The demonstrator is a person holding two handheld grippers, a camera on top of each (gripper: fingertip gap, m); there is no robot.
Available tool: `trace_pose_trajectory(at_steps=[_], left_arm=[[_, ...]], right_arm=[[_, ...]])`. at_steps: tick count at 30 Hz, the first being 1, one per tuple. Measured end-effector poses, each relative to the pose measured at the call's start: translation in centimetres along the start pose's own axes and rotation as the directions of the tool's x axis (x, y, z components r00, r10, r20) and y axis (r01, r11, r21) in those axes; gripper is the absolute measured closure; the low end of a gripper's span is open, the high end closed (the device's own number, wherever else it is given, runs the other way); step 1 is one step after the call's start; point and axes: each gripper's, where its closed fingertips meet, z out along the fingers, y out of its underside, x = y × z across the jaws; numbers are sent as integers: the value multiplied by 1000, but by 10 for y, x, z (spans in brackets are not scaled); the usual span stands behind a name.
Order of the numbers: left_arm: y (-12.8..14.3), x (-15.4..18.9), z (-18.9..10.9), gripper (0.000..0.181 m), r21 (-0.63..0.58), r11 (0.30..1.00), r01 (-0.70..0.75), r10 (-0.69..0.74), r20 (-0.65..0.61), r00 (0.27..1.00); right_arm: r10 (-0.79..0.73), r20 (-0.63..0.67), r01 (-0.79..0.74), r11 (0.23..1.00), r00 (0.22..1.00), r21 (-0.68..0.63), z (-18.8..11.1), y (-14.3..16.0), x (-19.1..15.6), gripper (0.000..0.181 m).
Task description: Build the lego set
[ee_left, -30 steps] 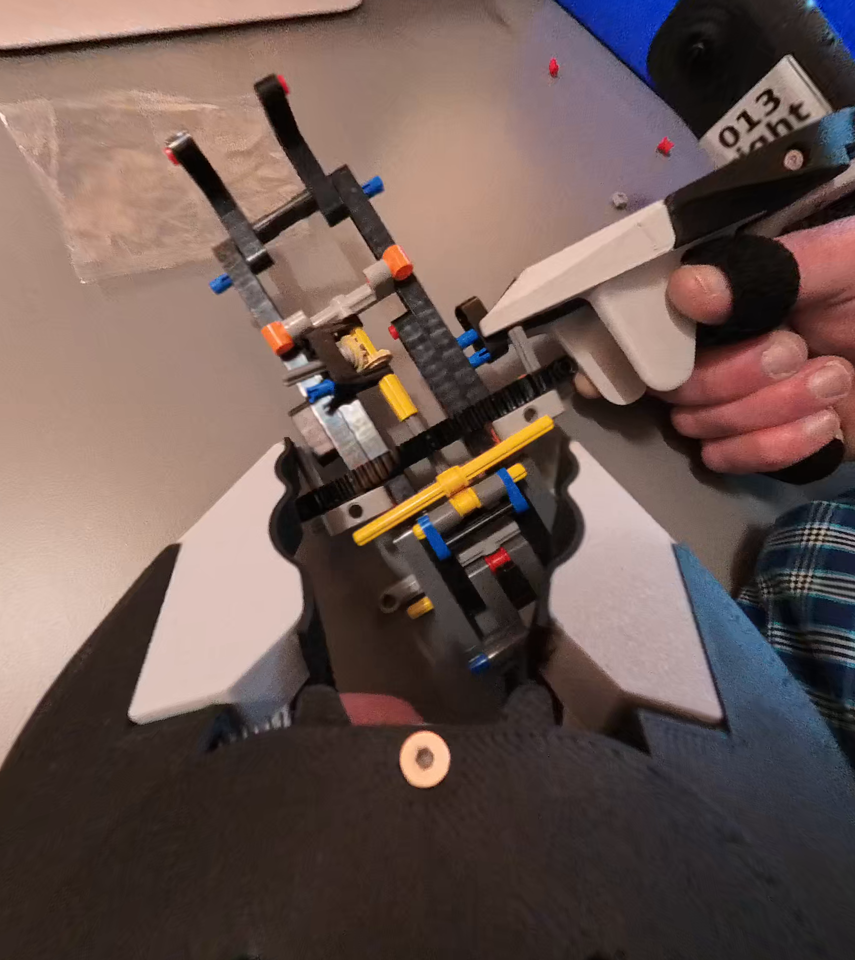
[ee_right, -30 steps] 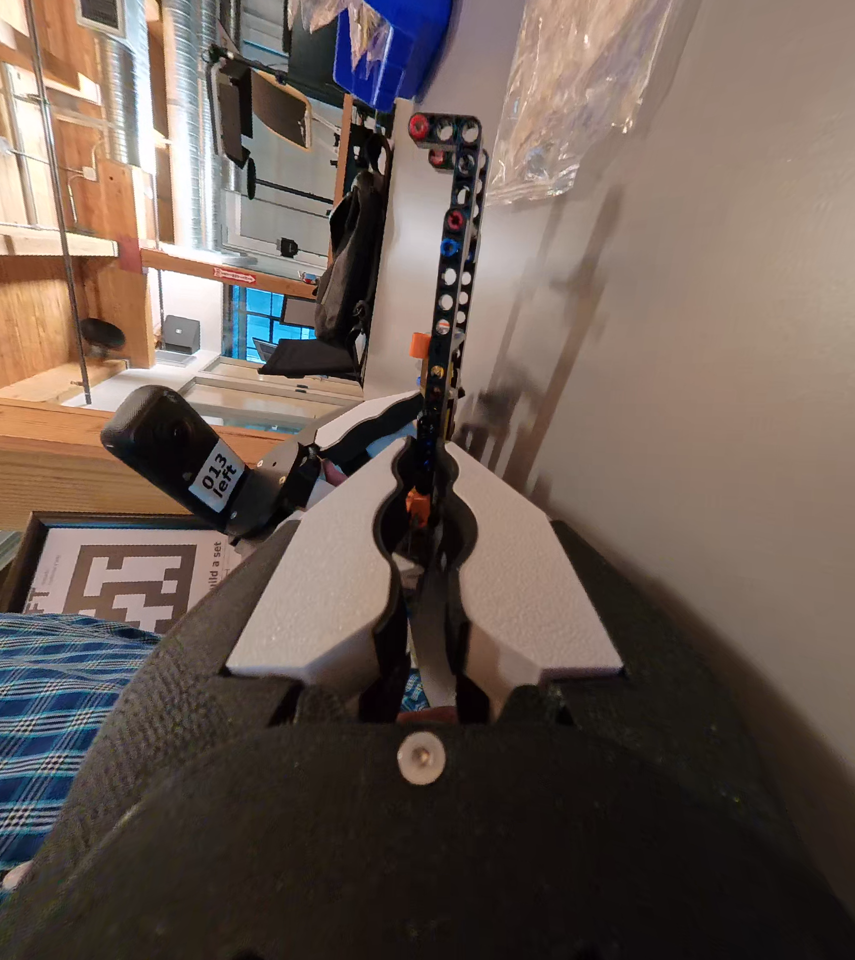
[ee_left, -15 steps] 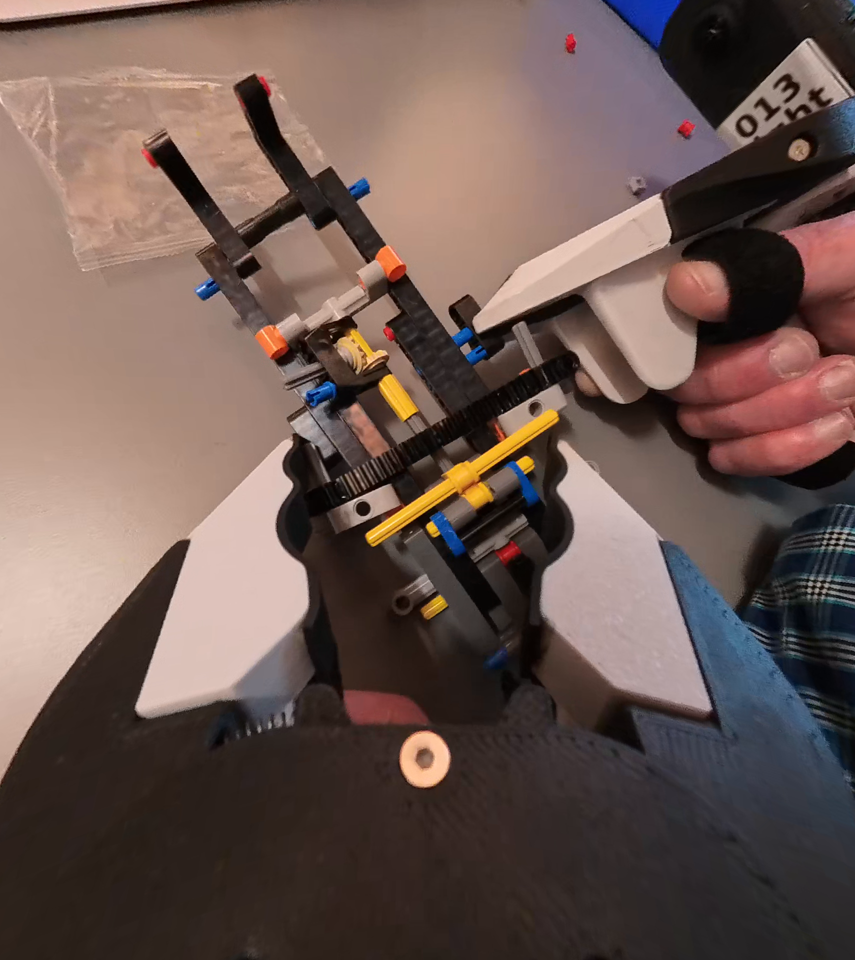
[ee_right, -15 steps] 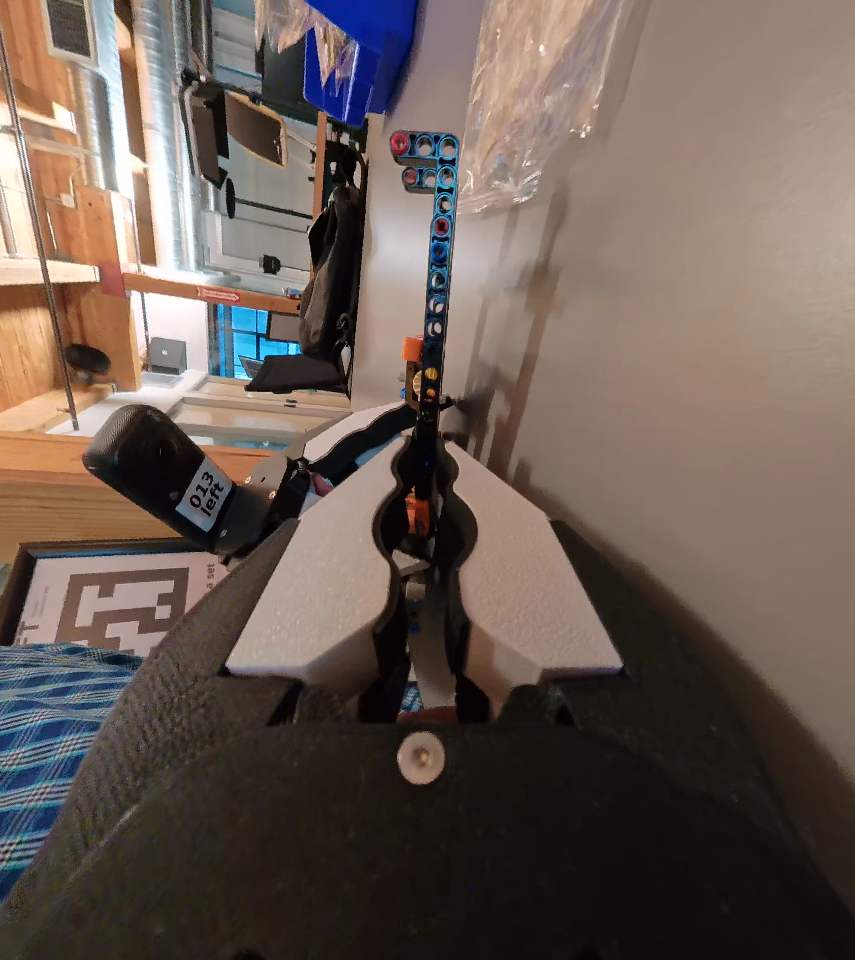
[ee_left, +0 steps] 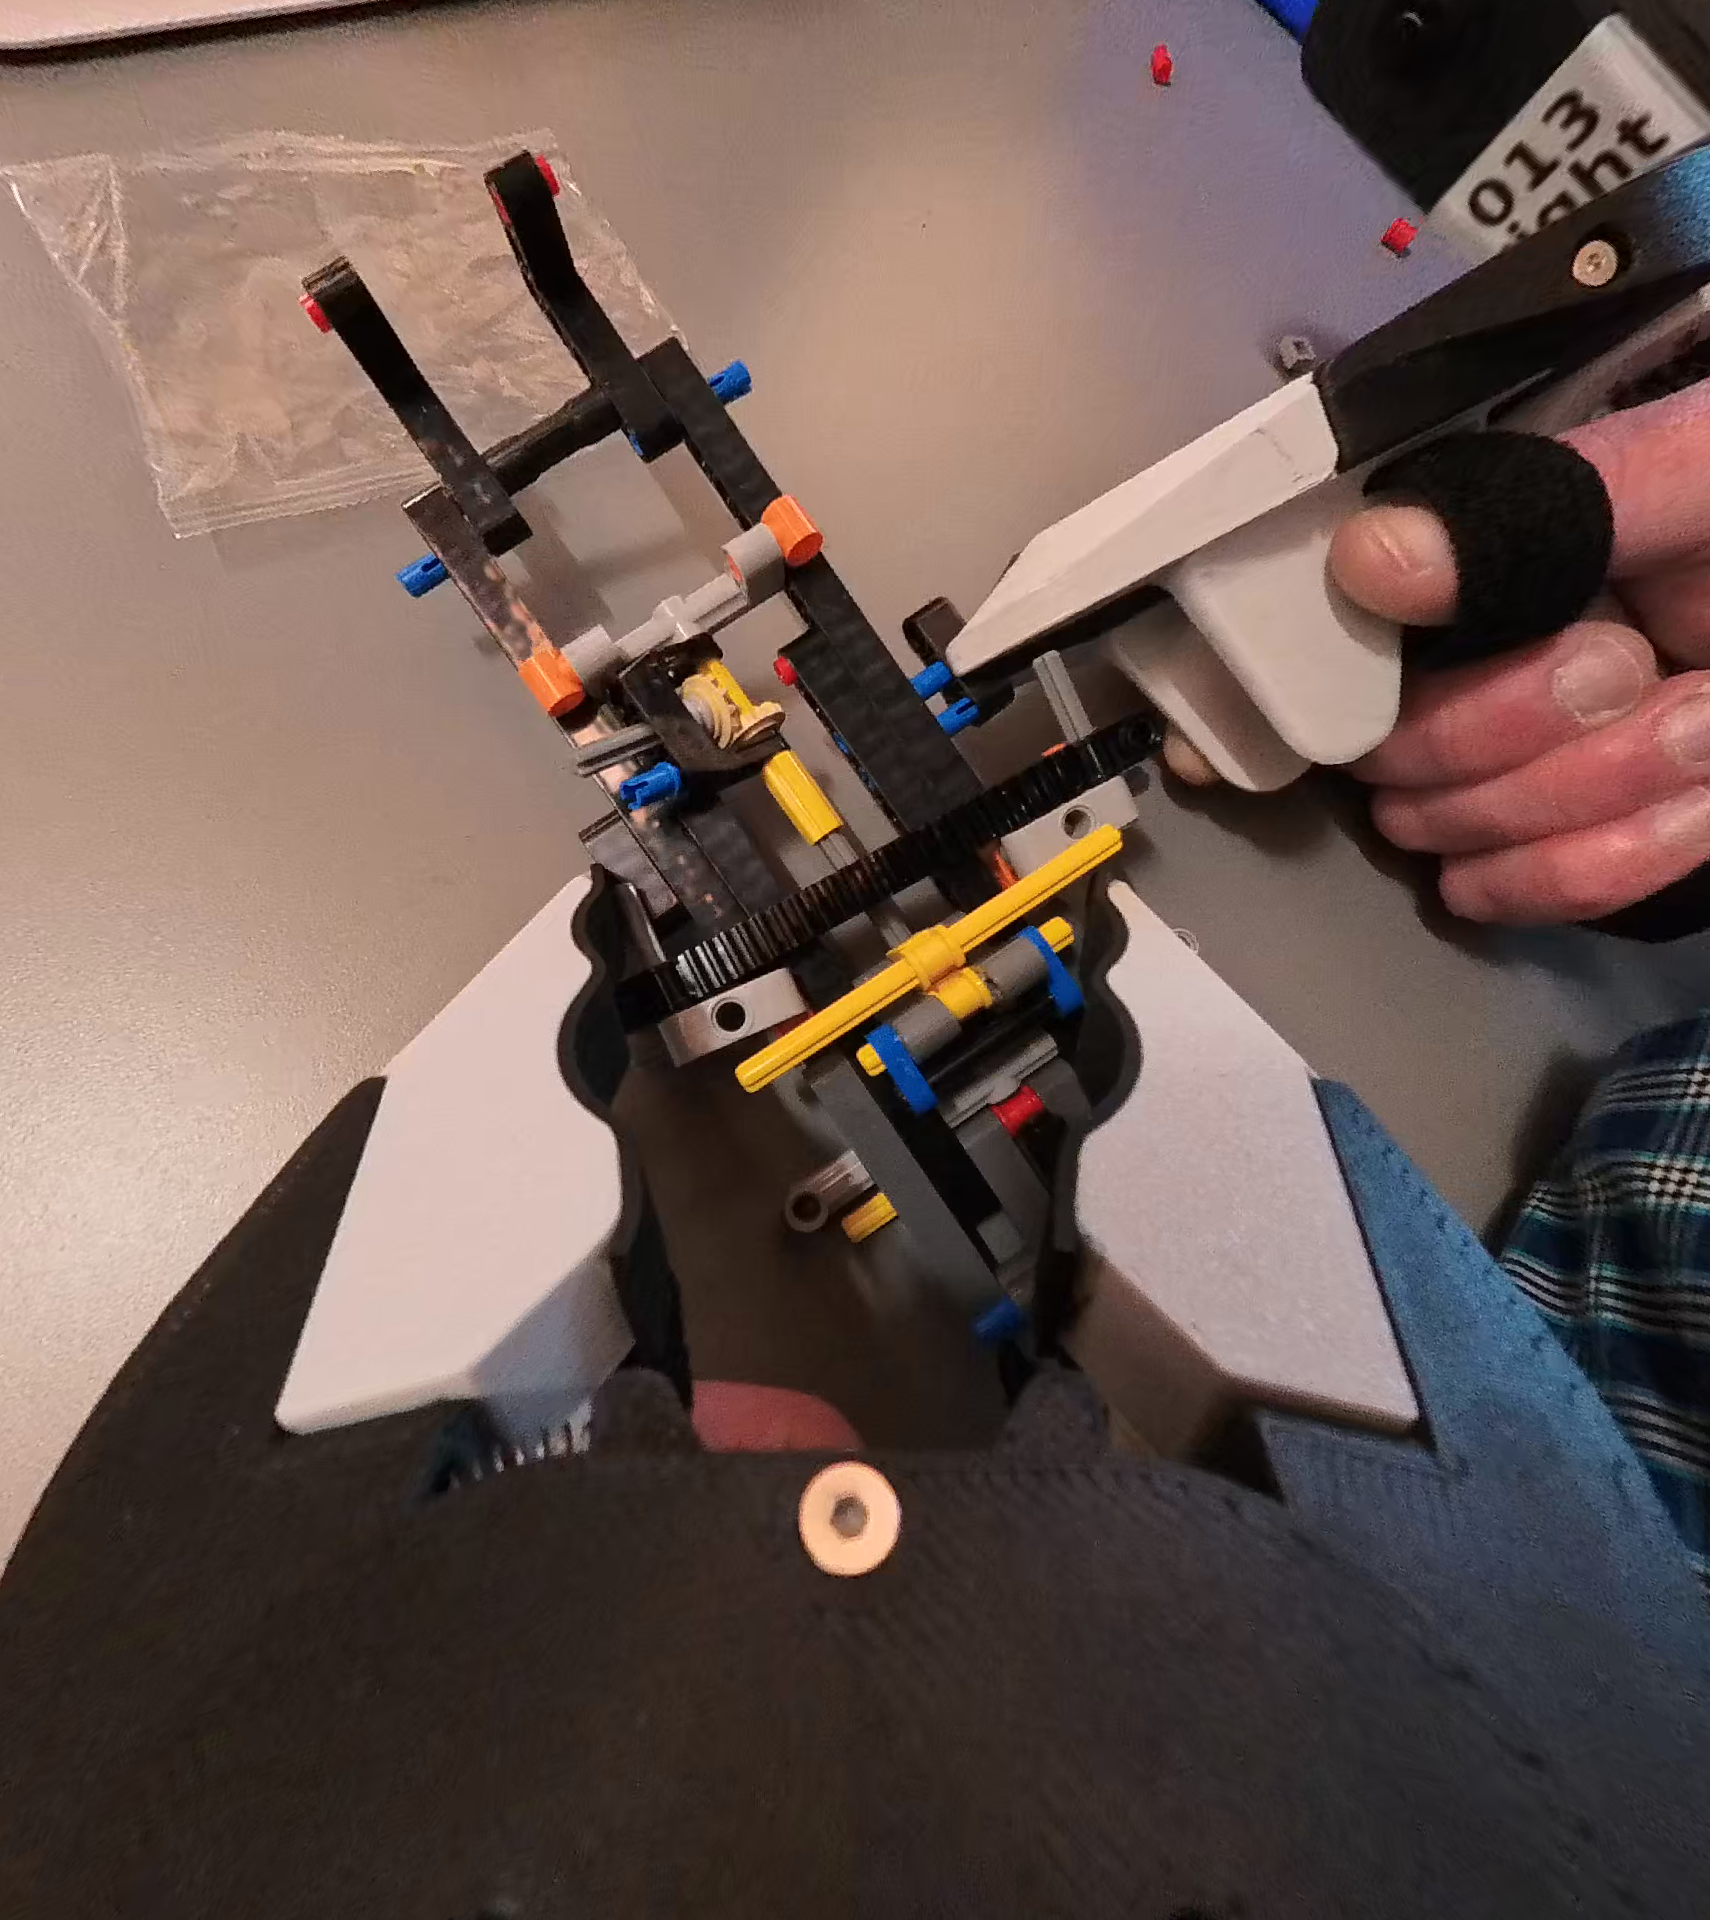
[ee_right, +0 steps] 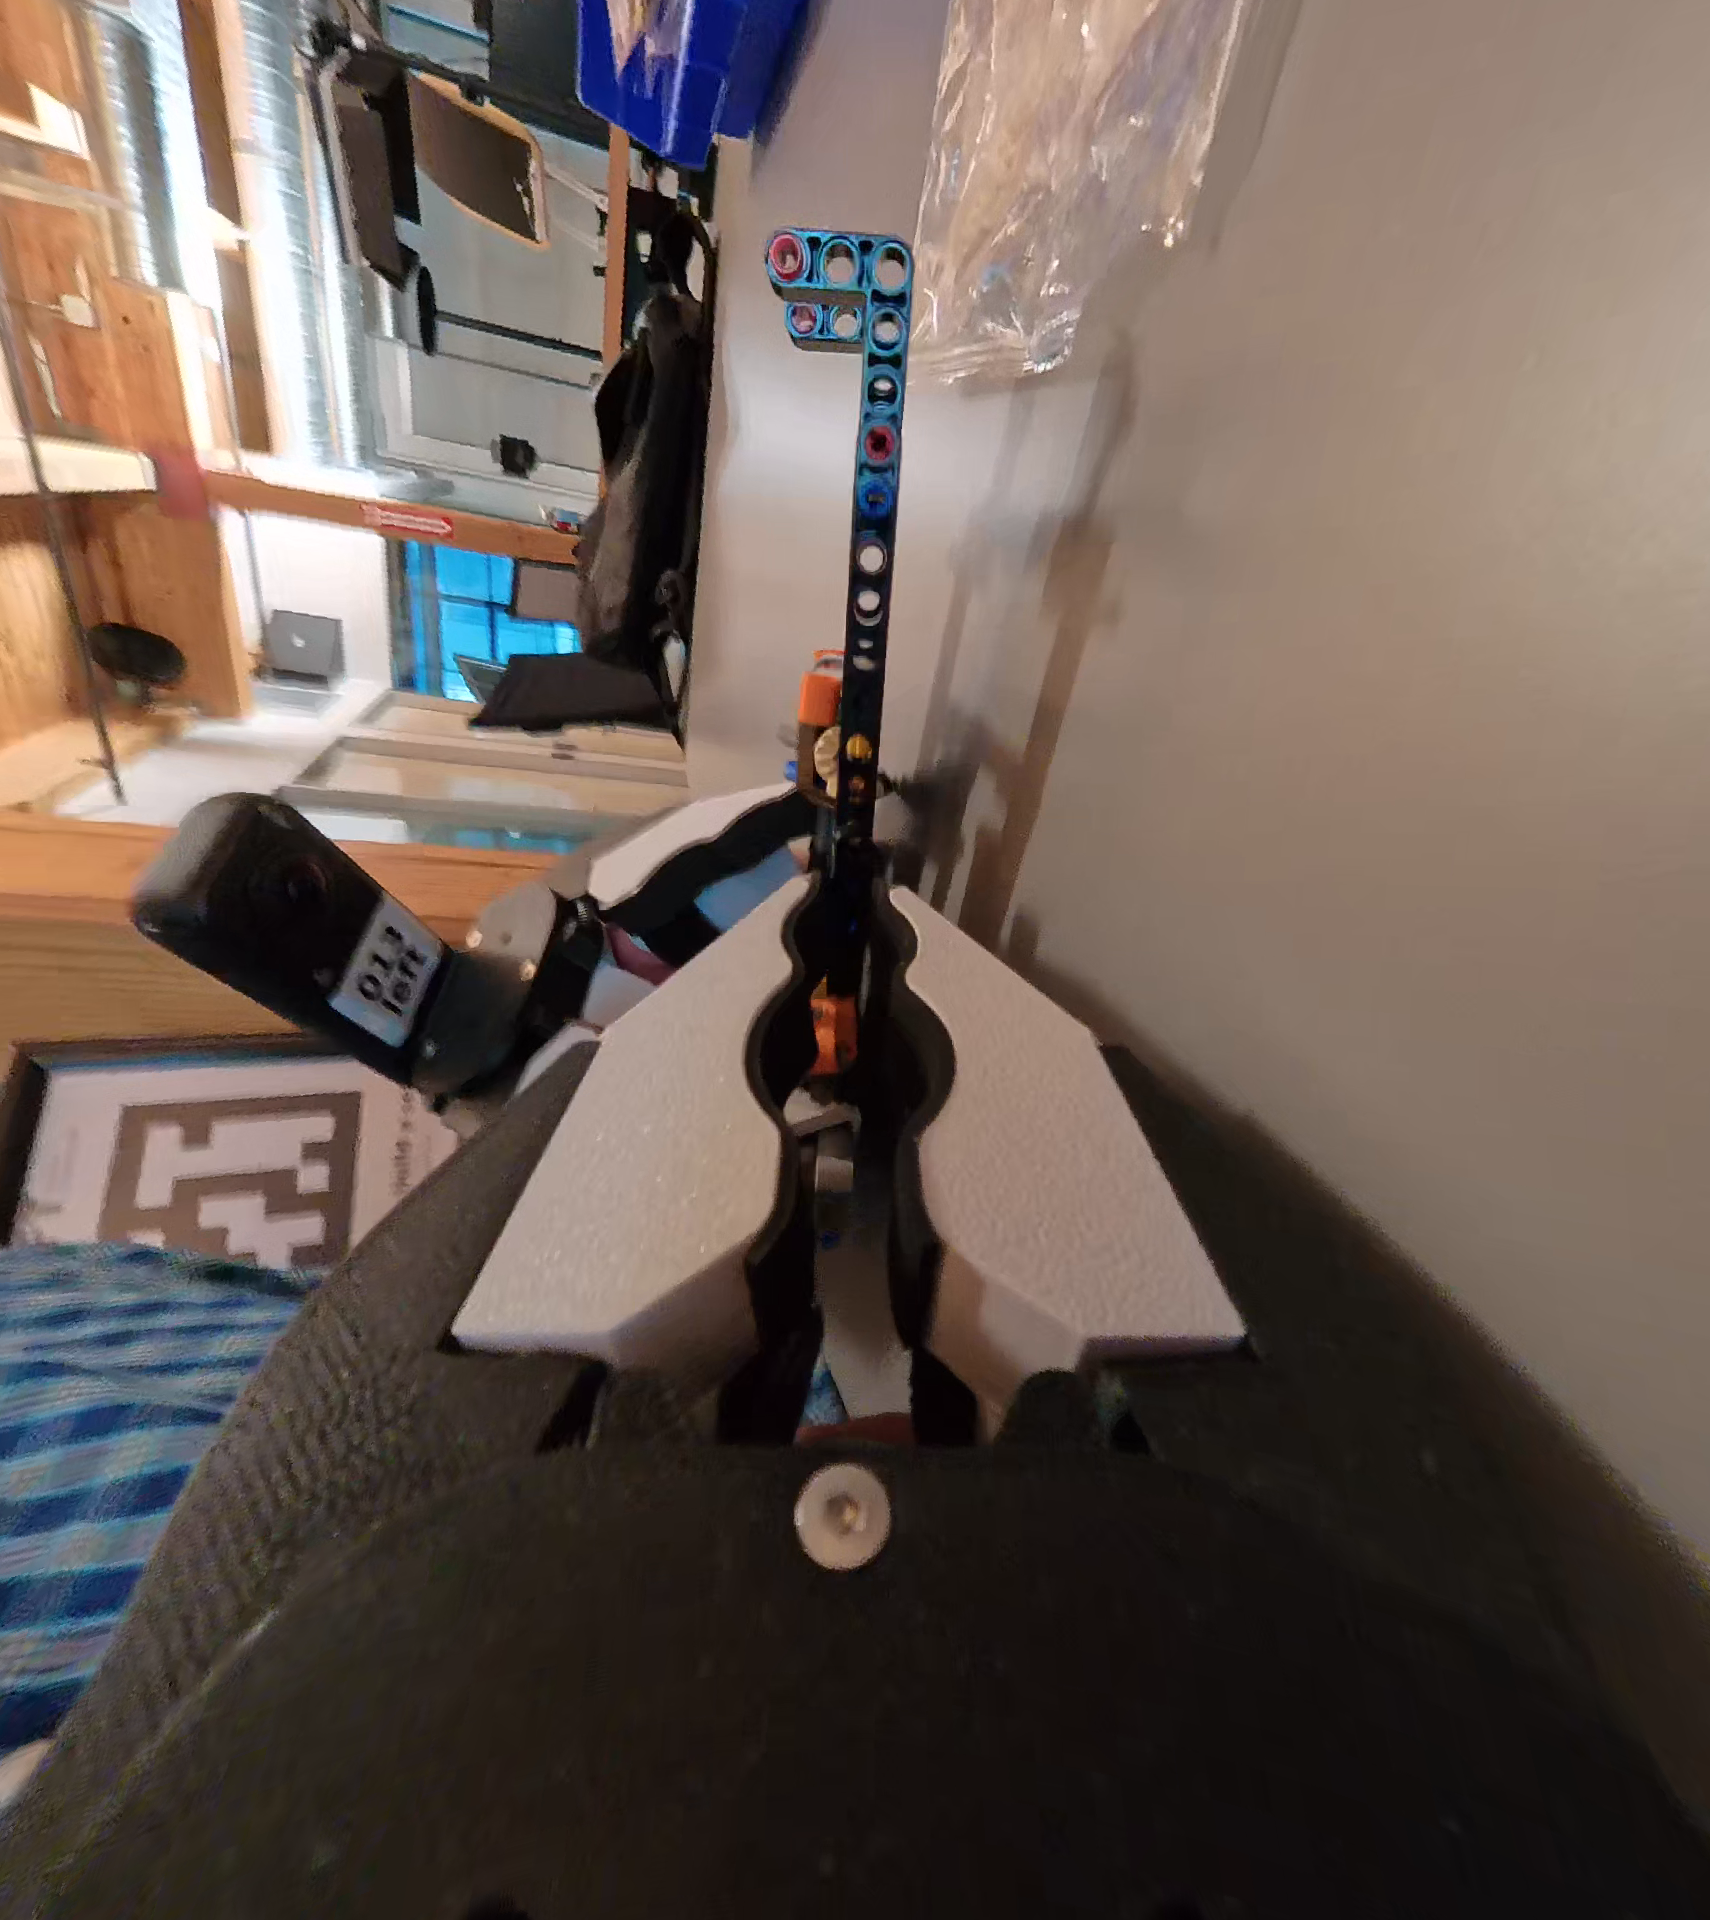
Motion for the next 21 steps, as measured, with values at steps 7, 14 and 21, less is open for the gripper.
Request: trace_pose_trajectory(at_steps=[7, 14, 21], left_arm=[[-1, -1, 0, 96, 9, 1000, 15, -15, -3, 1000], [-2, -3, 0, 96, 10, 1000, 12, -12, 5, 1000], [0, -2, -3, 92, -5, 999, -44, 44, 8, 999]], right_arm=[[-12, -27, 12, 1000, 1000, -18, 6, 0, 2, 177], [-75, -53, 75, 997, 996, -3, 5, -3, 2, 176], [-327, -154, 324, 945, 933, -45, -16, -9, 7, 164]])
